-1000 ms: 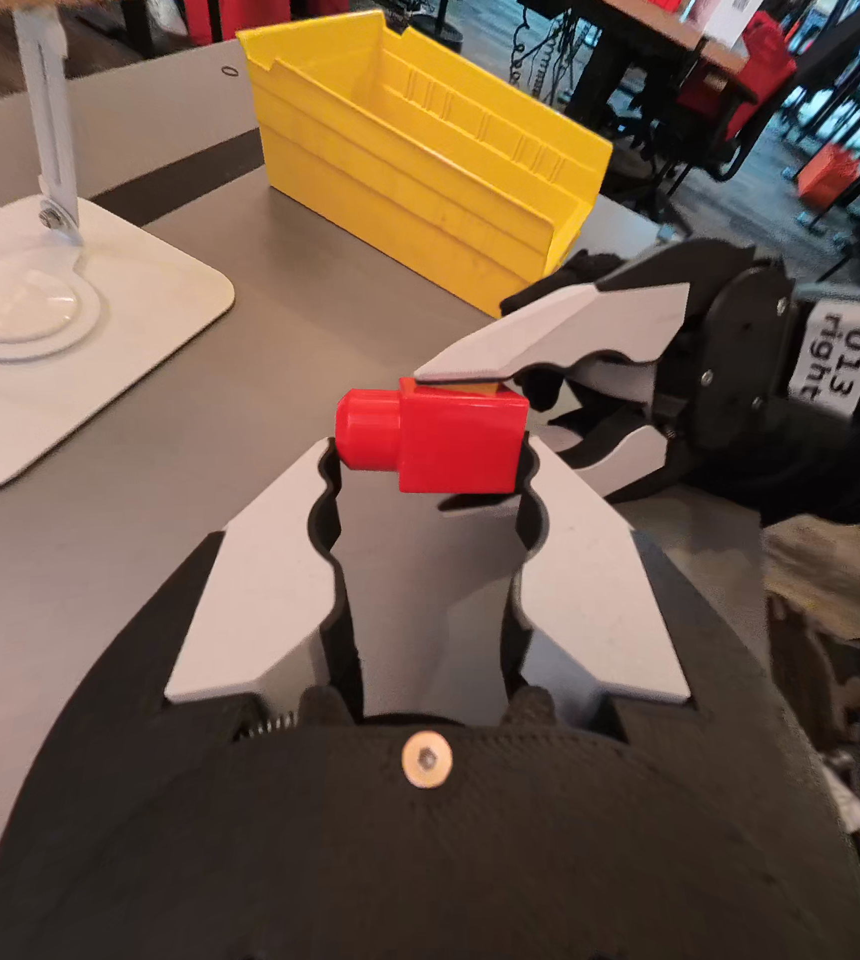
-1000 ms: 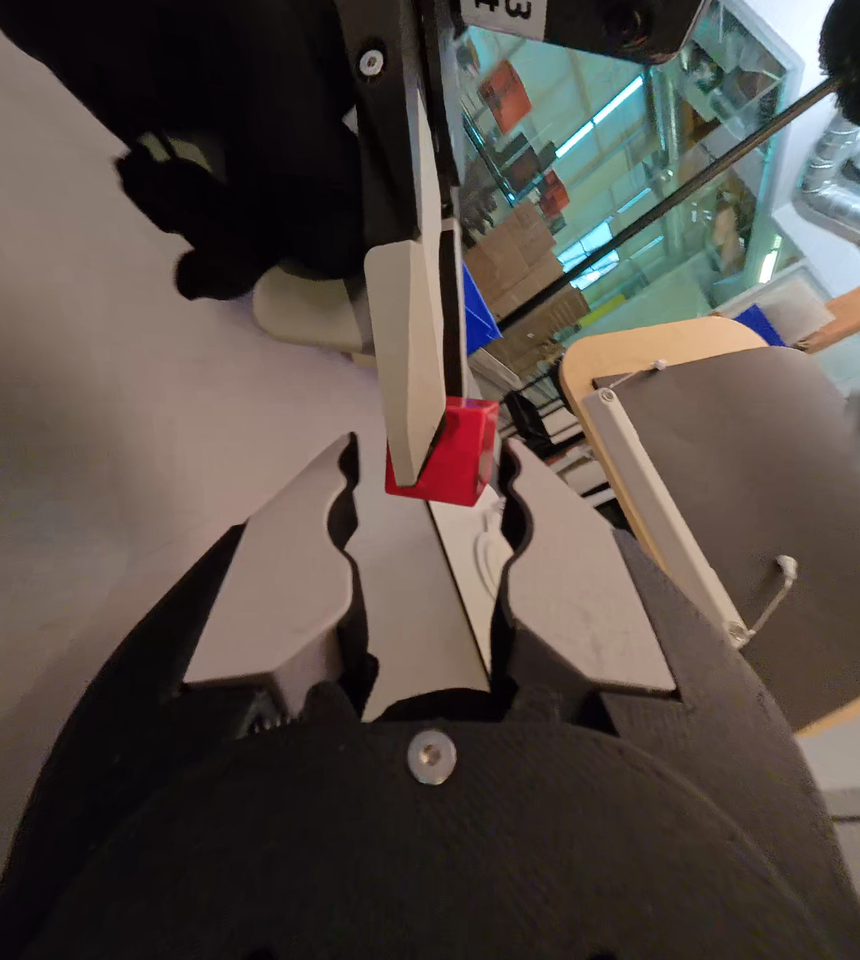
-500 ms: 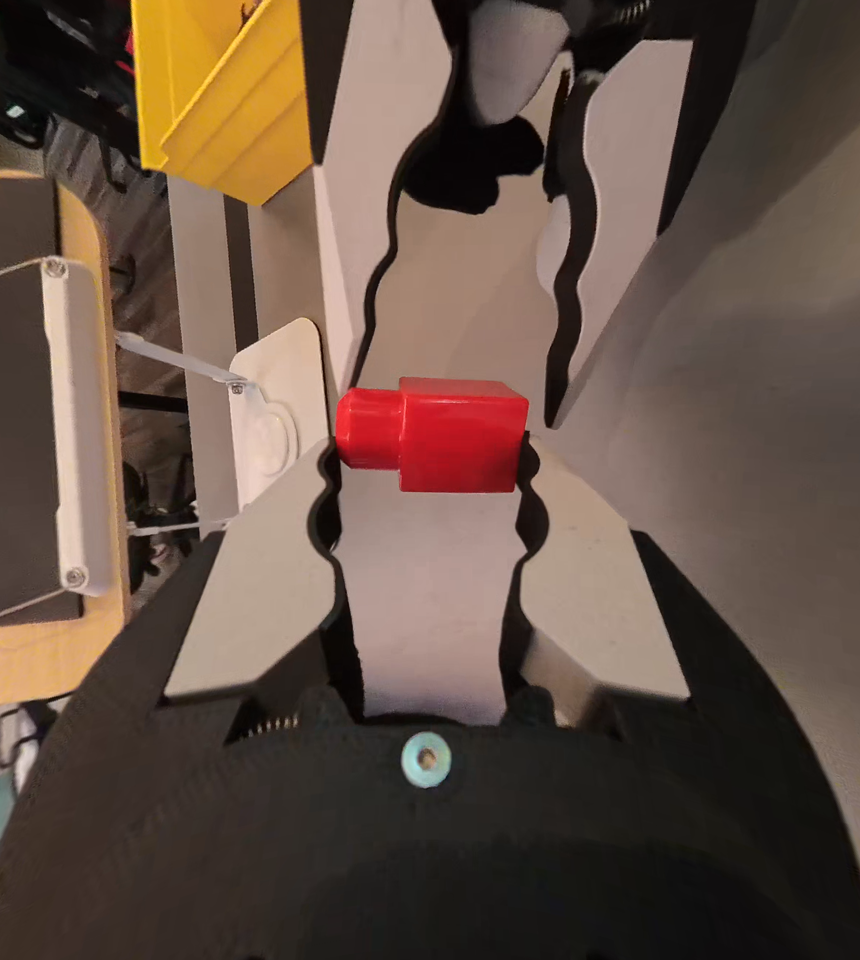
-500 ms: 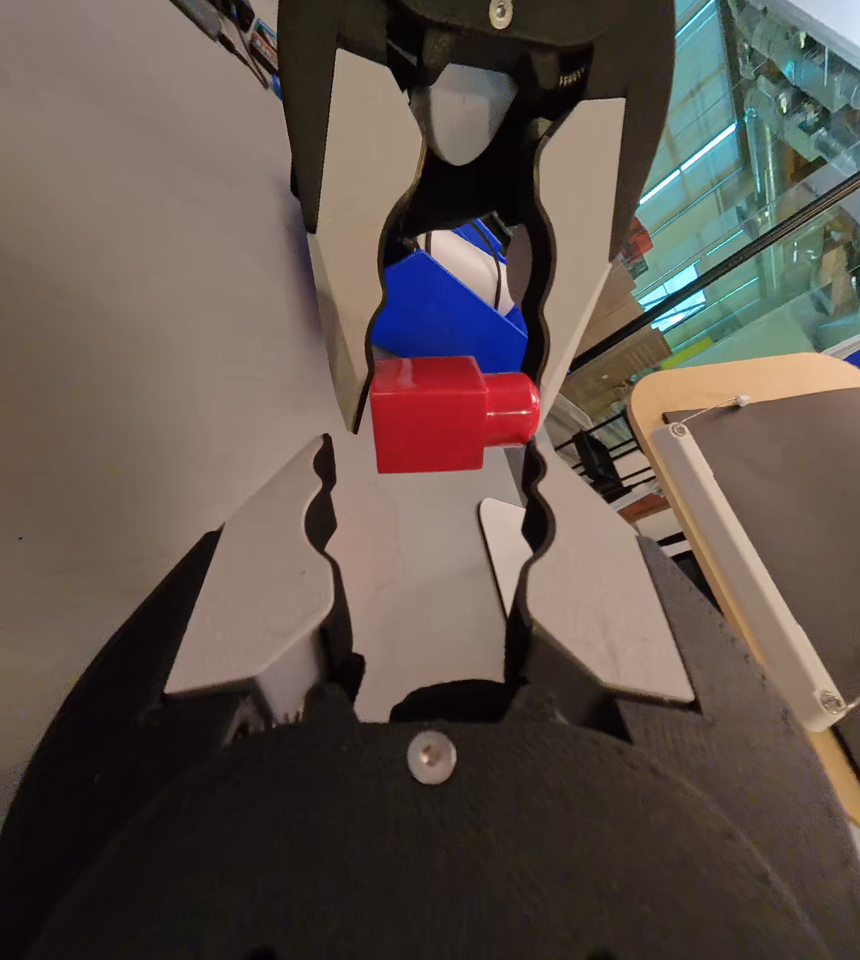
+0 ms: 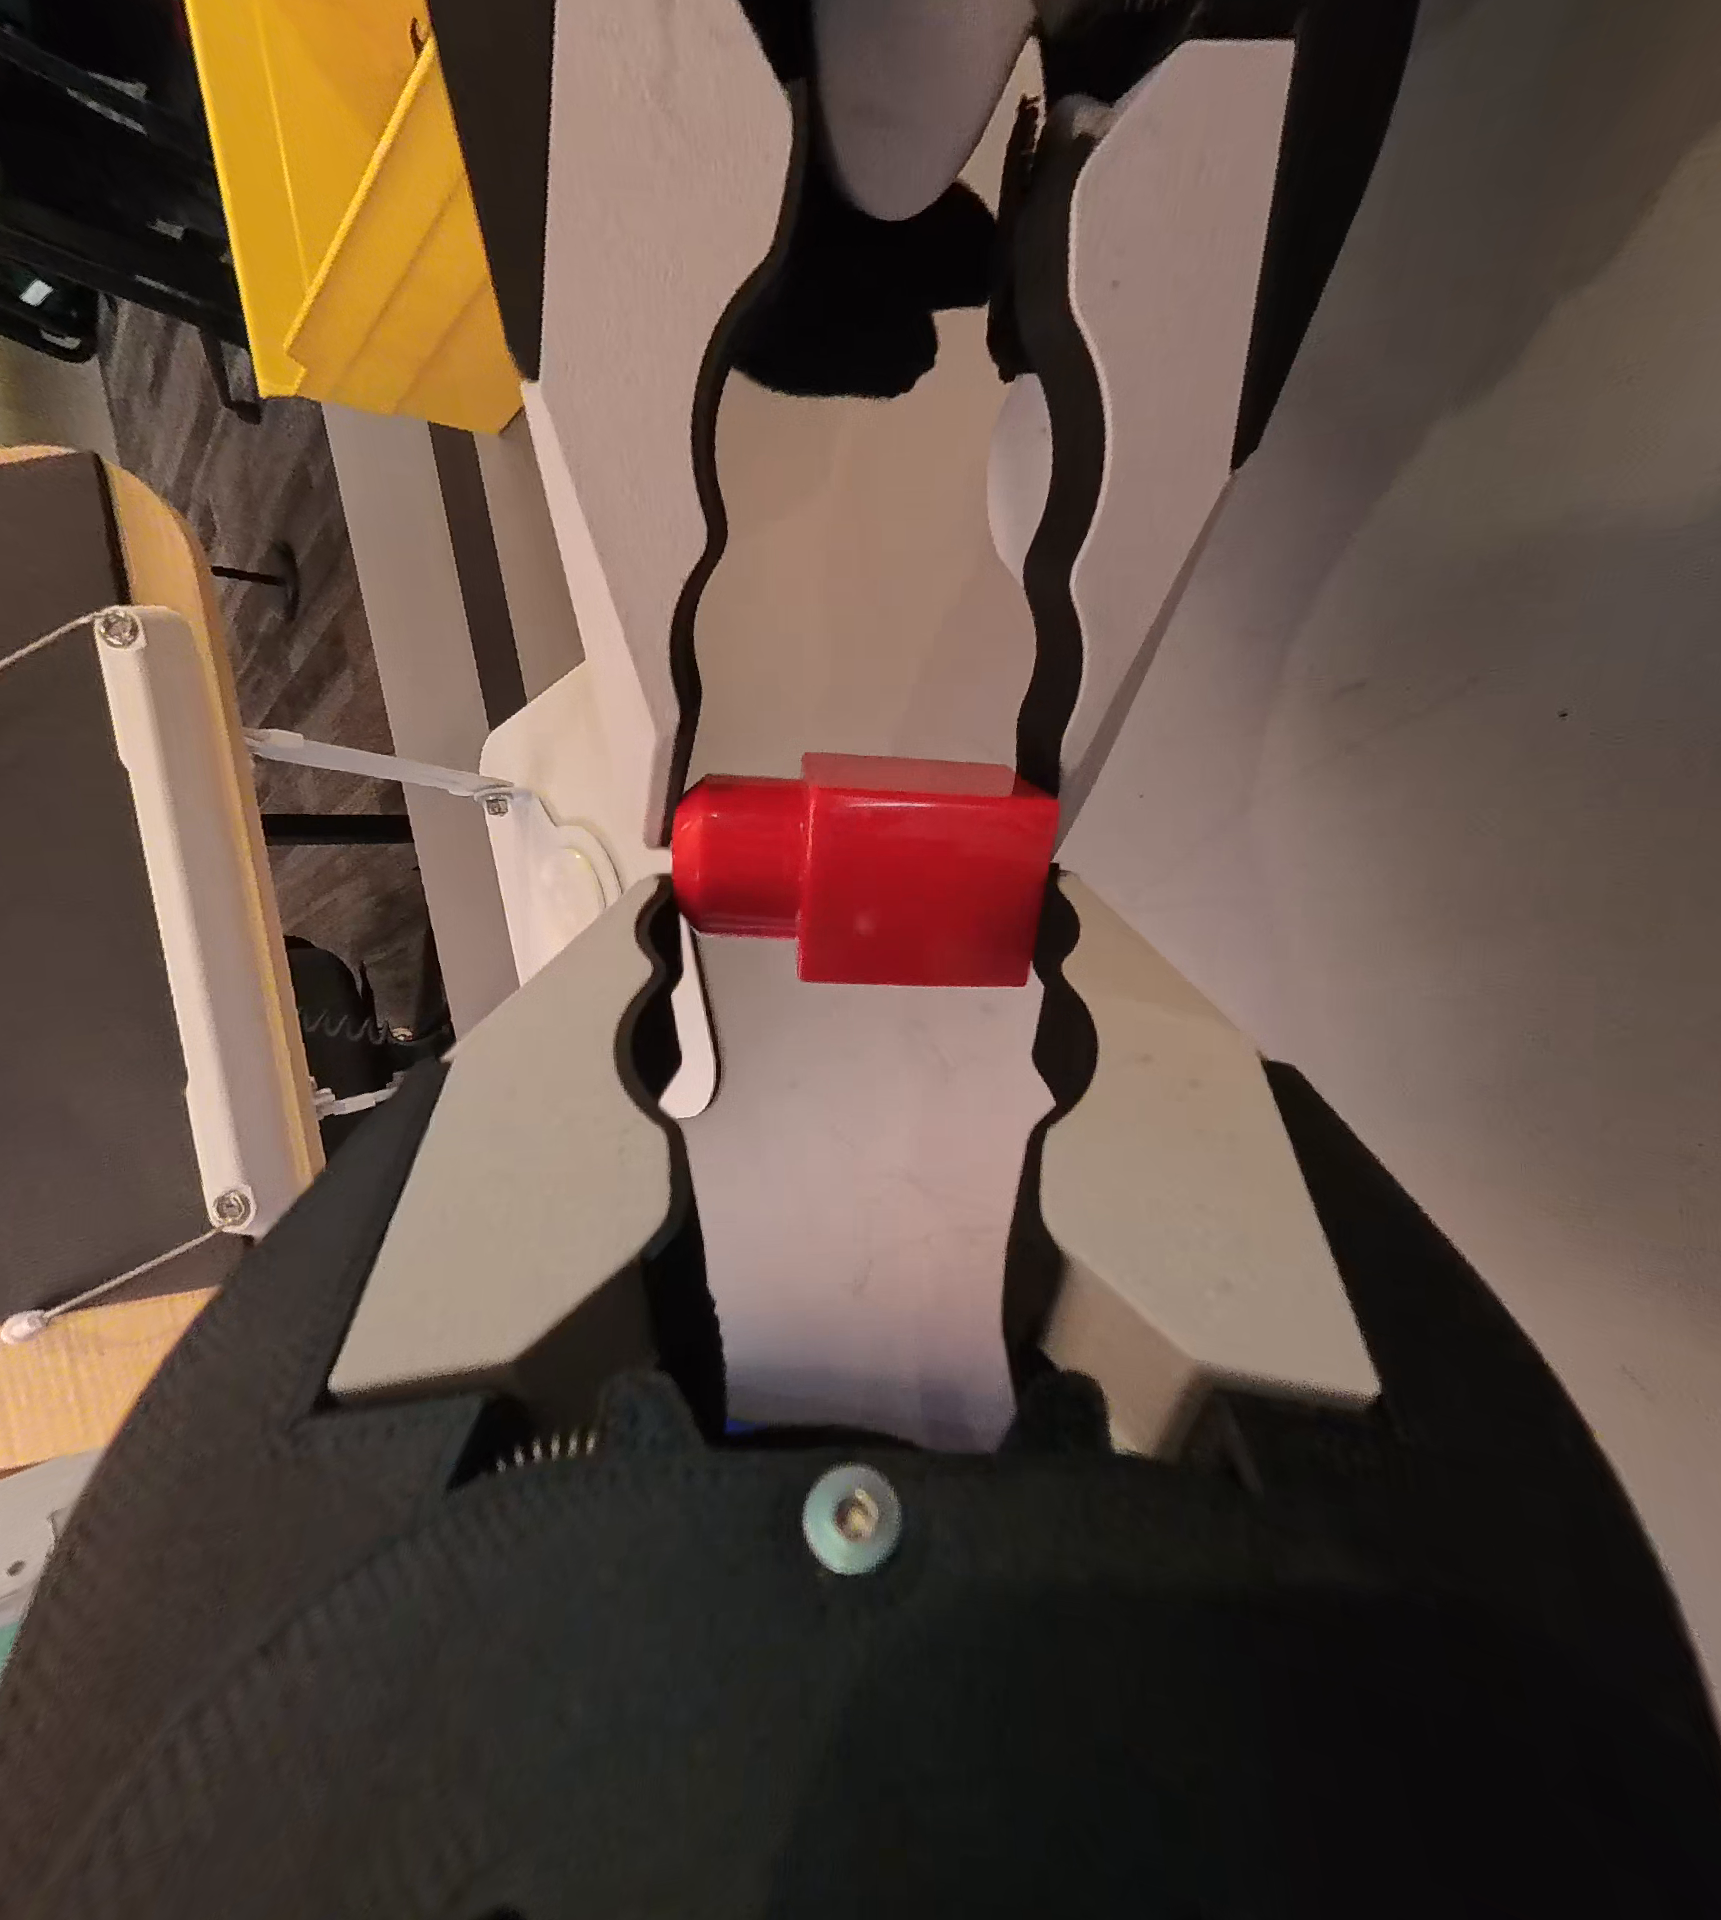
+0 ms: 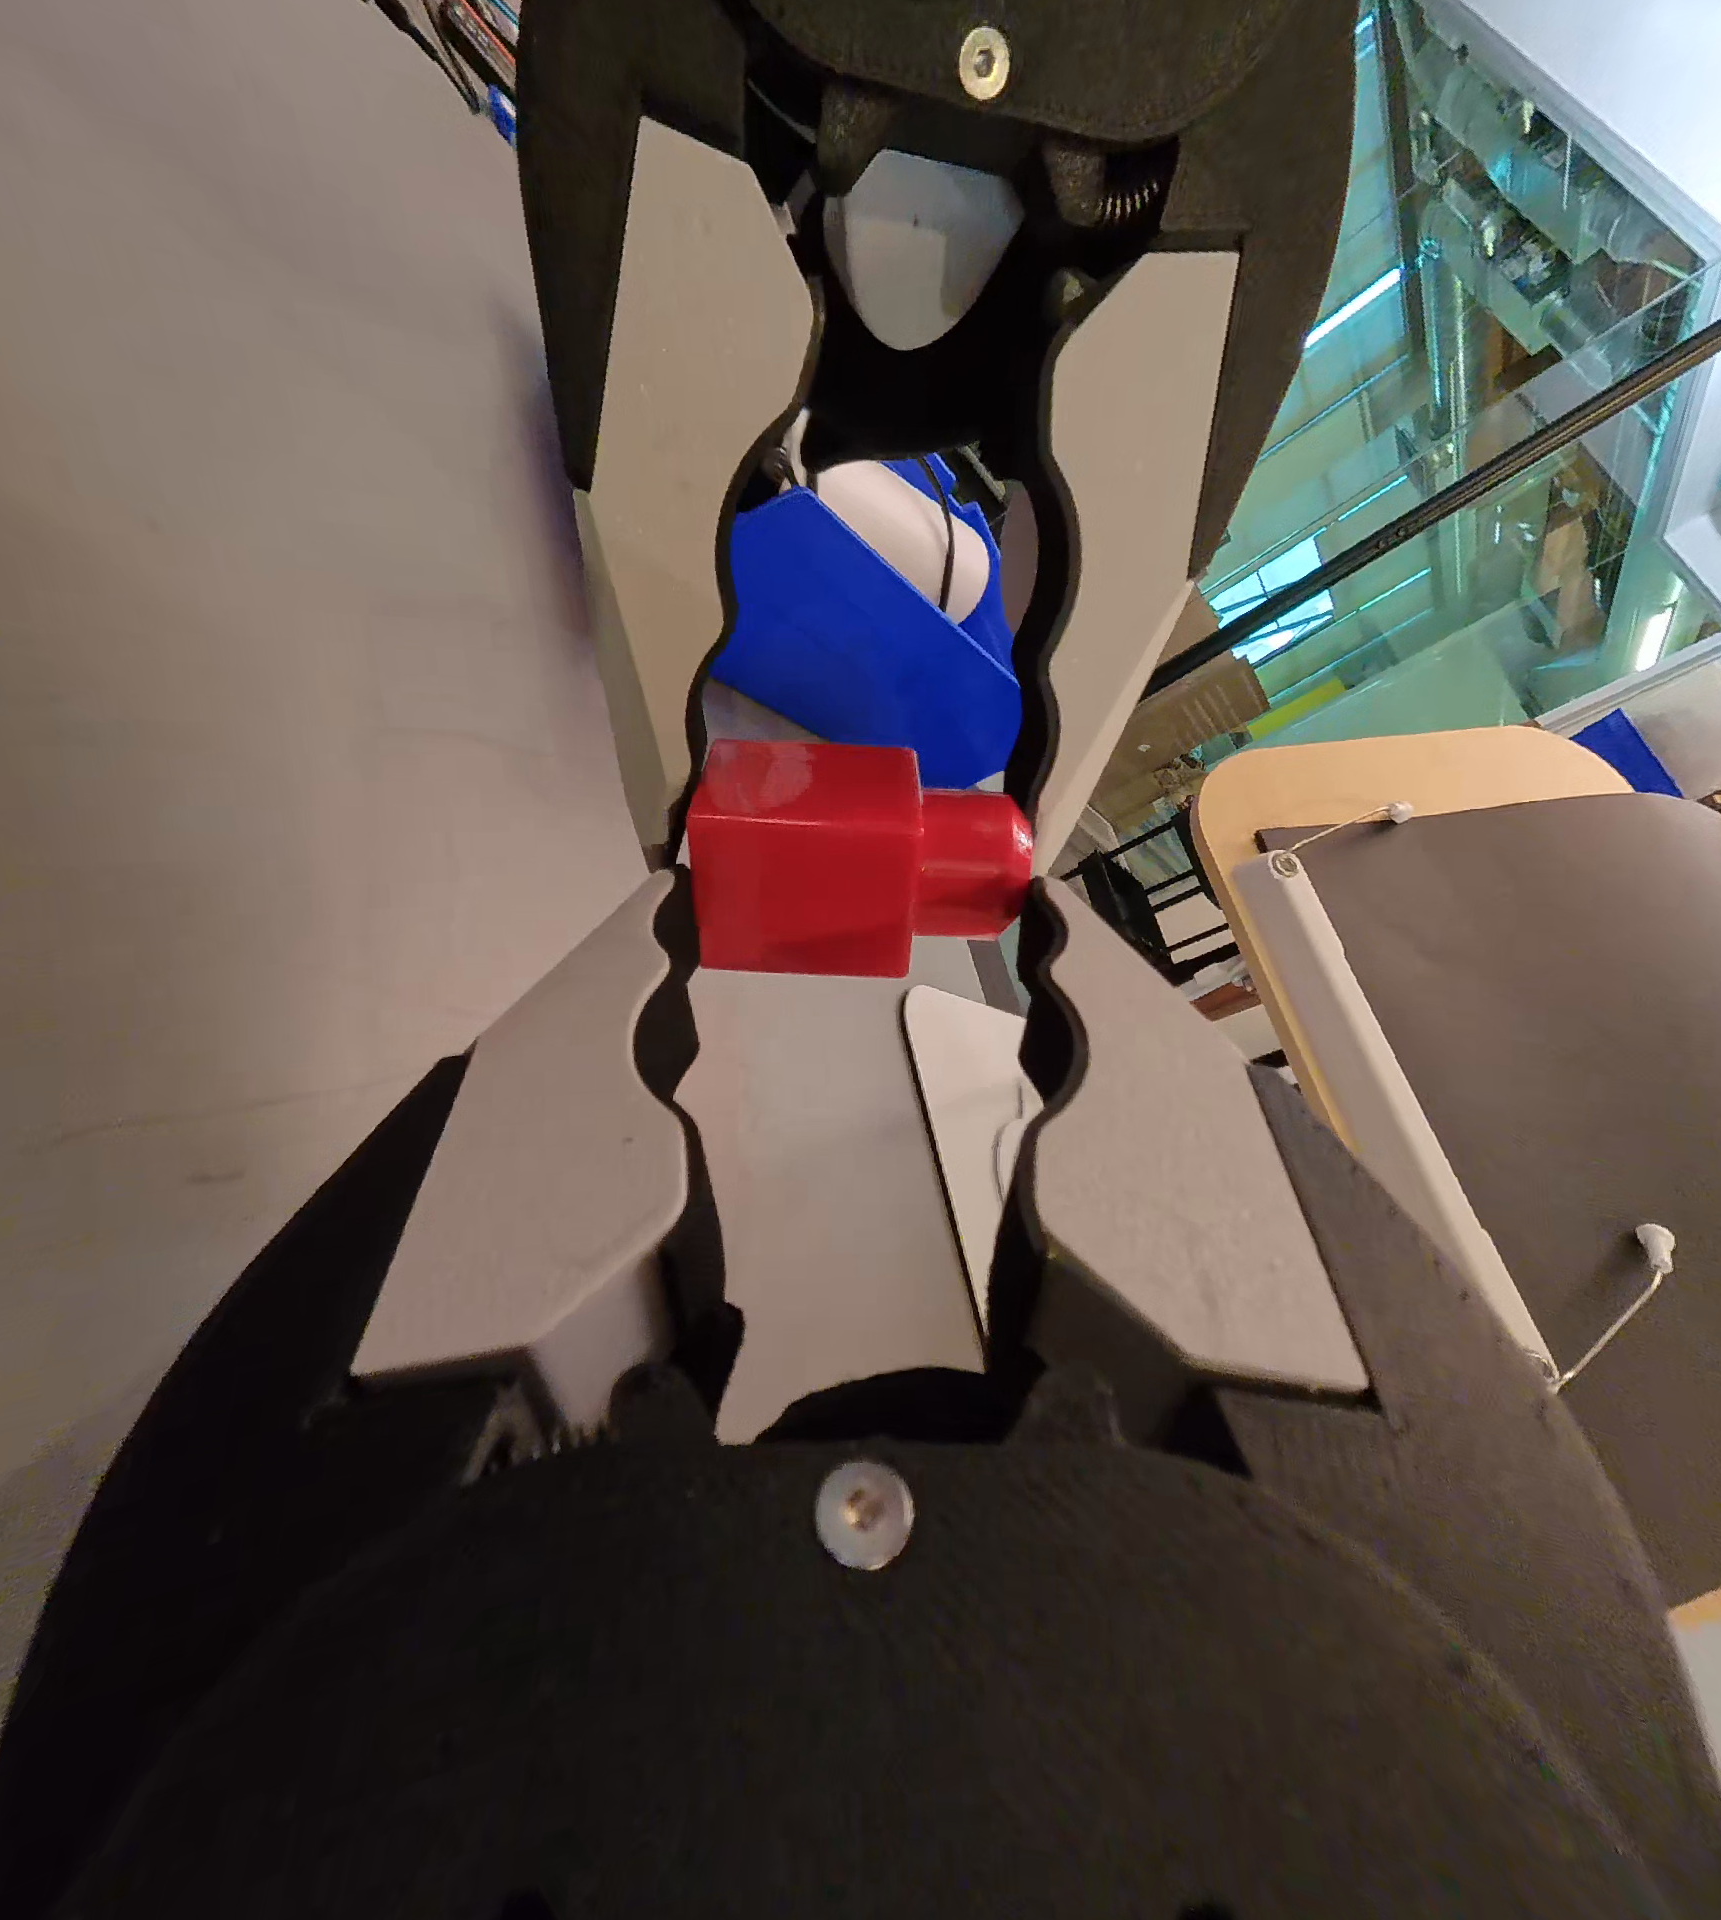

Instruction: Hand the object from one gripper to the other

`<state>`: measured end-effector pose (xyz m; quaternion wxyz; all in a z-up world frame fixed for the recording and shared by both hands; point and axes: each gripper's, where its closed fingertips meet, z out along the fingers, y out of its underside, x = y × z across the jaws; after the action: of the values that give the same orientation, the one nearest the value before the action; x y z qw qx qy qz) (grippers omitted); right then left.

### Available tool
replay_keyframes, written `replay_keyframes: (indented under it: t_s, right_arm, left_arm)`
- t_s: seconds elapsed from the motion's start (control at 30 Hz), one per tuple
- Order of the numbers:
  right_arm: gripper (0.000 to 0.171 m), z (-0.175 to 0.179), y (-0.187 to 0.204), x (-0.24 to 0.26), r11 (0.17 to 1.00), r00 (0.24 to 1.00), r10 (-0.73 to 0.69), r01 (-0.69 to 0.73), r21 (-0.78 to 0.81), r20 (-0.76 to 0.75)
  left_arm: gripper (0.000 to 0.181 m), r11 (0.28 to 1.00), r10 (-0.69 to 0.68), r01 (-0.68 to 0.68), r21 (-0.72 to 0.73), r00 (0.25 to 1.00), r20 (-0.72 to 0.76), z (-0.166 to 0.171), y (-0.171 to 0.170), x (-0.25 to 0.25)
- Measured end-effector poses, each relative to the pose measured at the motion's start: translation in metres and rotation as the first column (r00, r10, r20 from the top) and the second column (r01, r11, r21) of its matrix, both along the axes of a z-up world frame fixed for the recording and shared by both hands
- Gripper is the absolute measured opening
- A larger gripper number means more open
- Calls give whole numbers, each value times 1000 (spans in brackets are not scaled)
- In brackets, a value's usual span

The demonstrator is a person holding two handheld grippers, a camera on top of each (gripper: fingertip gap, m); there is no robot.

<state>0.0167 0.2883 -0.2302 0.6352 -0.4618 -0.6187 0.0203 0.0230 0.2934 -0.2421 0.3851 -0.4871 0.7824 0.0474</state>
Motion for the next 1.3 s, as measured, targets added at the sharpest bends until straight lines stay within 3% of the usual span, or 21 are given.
replay_keyframes:
  t_s: [0.07, 0.17, 0.33, 0.47, 0.6, 0.67, 0.87, 1.0, 1.17, 1.3]
  right_arm:
    - [60, 3, 4, 2, 1000, 1000, -20, 20, 1, -20]
    - [60, 7, 15, 10, 995, 996, -89, 89, 33, -28]
    - [60, 7, 28, 19, 981, 984, -179, 180, 66, -21]
    - [60, 5, 34, 21, 961, 970, -243, 239, 139, 18]
    - [60, 1, 37, 19, 947, 958, -282, 269, 175, 49]
    - [60, 2, 39, 20, 941, 953, -298, 286, 183, 44]
    - [60, 6, 36, 18, 933, 951, -304, 288, 214, 46]
    - [61, 7, 34, 16, 945, 960, -278, 268, 188, 31]
    - [76, 14, 18, 9, 994, 989, -107, 106, -11, -101]
    - [69, 19, 9, 10, 958, 963, 8, -85, -274, -271]
  left_arm:
    - [70, 999, 40, -40, -19, 999, 21, 1, 5, -2]
    - [99, 968, 173, -149, -200, 979, 105, -2, 10, -6]
    - [86, 852, 374, -184, -489, 869, 324, 7, 10, -6]
    - [76, 705, 527, -122, -698, 750, 400, 6, 5, 7]
    - [67, 615, 631, -44, -788, 627, 457, 13, 11, 19]
    - [59, 606, 661, -65, -793, 596, 456, 9, 17, 21]
    - [36, 614, 678, -74, -786, 559, 477, 6, 23, 25]
    - [35, 614, 672, -67, -786, 567, 476, 6, 22, 25]
    - [35, 590, 615, 37, -807, 628, 478, 15, 12, 25]
    - [35, 674, 500, 61, -736, 697, 515, 20, 8, 18]
